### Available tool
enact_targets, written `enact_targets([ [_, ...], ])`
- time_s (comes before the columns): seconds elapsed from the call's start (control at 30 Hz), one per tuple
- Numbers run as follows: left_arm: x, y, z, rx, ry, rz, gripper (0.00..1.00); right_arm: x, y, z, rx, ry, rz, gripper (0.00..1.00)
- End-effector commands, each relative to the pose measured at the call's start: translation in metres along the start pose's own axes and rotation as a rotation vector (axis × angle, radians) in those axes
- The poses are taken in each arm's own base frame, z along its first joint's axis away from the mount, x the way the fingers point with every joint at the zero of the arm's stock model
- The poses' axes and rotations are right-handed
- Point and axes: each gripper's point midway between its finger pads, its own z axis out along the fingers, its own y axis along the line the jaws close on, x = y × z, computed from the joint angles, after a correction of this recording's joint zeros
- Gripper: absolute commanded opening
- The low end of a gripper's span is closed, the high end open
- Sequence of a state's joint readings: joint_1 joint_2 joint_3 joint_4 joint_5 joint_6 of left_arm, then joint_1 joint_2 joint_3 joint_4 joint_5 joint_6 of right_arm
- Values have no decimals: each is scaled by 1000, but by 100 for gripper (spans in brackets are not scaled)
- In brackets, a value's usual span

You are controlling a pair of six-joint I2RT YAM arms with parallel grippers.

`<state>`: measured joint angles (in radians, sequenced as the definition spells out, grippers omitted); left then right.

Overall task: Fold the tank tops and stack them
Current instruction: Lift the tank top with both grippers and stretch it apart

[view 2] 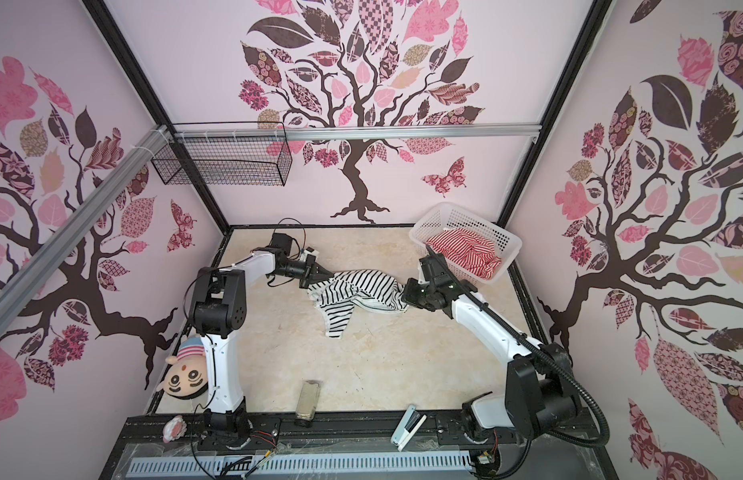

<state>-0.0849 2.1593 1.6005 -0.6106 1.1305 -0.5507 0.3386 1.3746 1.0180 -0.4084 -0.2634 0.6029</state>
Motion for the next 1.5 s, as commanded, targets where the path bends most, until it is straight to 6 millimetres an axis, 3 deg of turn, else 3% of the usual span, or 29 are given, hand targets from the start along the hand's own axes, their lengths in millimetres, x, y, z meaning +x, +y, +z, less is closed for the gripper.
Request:
enact_targets([
  [0.0, -11, -66, -52, 81, -90, 135, 0, -35, 51, -42, -143, -76, -30, 0],
  [0.2, -8, -133, -143, 136, -265, 240, 0, -74, 108, -102, -269, -173, -80, 0],
  [0.33, 14, -167, -194, 181, -341, 293, 0, -73, 130, -128, -358, -176, -79, 0],
  [0.57, 67, -208, -245, 230, -402, 392, 0, -56, 149, -167, -486, -172, -66, 1],
  [0.73, 82, -229, -258, 249, -438, 439, 0, -55, 149, -170, -479, -166, -55, 2],
  [0.87, 57, -229, -264, 241, -475, 435, 0, -65, 147, -149, -460, -145, -29, 2],
  [1.0, 8, -201, -264, 166, -509, 383, 0, -86, 146, -118, -487, -109, 9, 2],
  [1.17, -64, -151, -251, -95, -542, 397, 0, -135, 139, -67, -537, -69, 99, 1],
  [1.27, -106, -142, -255, -116, -595, 418, 0, -169, 144, -38, -554, -44, 114, 0],
  [1.3, -113, -140, -257, -147, -624, 433, 0, -178, 147, -32, -556, -36, 112, 0],
  [1.37, -113, -153, -257, -99, -619, 467, 0, -193, 158, -34, -574, -44, 92, 0],
  [1.47, -94, -178, -253, -30, -582, 521, 0, -203, 174, -58, -610, -98, 38, 0],
])
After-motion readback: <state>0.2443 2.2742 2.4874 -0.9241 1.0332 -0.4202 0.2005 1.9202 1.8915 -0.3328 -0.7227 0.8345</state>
